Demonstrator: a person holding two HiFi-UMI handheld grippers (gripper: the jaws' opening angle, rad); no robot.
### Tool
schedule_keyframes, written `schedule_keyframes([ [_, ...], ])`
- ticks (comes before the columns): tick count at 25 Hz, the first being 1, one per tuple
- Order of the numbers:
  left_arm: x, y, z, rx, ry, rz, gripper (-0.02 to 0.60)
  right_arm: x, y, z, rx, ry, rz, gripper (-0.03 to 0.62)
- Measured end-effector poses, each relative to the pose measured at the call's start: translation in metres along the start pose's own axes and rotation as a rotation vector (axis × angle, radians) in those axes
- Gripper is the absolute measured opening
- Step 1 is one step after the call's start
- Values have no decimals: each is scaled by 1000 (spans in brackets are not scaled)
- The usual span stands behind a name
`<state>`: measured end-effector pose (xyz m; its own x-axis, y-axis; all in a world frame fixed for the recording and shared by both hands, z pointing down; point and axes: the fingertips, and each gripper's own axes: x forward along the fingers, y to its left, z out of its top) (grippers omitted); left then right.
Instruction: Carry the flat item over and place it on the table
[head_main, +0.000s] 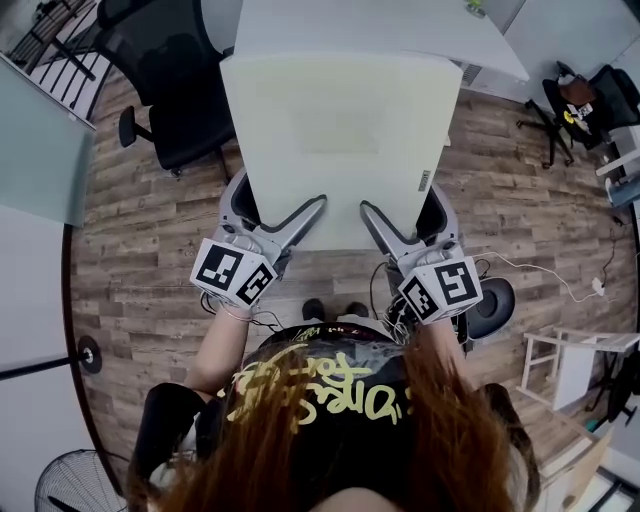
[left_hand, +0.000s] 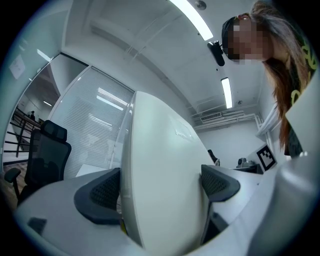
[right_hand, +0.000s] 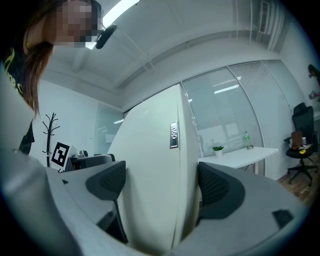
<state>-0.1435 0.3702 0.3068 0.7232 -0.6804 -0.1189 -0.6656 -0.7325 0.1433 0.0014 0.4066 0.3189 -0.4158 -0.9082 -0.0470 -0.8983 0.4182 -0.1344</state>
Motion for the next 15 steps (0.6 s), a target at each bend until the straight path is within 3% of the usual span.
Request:
schedule_keyframes([
  [15,-30,19,-8,-21,19,-42,499,1,35,-17,7,5,-48,434],
])
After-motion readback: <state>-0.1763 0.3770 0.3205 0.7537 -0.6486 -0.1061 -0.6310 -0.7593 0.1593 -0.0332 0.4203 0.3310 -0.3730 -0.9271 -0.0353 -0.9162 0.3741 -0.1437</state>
